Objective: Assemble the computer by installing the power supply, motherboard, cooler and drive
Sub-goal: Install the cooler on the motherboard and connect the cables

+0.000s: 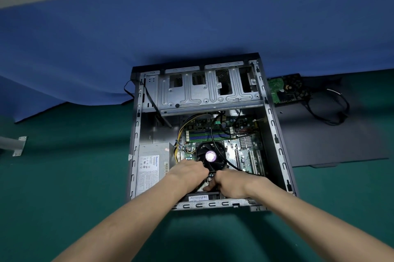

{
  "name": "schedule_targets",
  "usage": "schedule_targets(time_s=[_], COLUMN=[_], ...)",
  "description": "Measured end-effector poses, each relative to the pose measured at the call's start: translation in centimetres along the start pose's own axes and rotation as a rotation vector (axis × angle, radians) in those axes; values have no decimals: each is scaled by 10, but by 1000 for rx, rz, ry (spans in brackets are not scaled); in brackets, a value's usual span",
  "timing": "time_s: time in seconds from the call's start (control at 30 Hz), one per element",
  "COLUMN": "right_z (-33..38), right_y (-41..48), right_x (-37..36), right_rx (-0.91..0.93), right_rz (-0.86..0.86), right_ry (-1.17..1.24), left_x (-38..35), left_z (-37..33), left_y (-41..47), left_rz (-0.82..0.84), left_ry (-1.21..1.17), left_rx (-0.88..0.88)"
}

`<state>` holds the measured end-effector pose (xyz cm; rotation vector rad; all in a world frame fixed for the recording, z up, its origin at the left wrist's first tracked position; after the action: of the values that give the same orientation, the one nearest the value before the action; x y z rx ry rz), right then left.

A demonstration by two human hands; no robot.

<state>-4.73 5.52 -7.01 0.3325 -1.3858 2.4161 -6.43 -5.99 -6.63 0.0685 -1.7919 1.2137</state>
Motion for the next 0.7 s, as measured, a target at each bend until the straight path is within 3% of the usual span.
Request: schedule_targets(time_s=[0.2,0.33,0.7], right_z=[0,1,0], right_y=[-3,-5,-5], right_x=[0,1,-1], right_rx=[5,-5,-8], right_rz=[-11,-25,-32], right_ry=[41,67,72], left_x=[1,-3,3], left_z=[-2,0,-9], left_y=[4,2,5], left_rz=[80,47,97], left_ry=[56,10,37], left_rx=[14,18,-87])
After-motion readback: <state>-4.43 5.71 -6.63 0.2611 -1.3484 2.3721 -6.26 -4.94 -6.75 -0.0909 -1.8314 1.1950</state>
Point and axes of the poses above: each hand's wrist, its own y-axis towards the middle knuckle, its own x-axis out of the back of the hand, z = x × y, the point moved 3 cm from there along y, towards the middle knuckle, and after that the axes turned 2 degrees about -x, right-handed, at the moved point
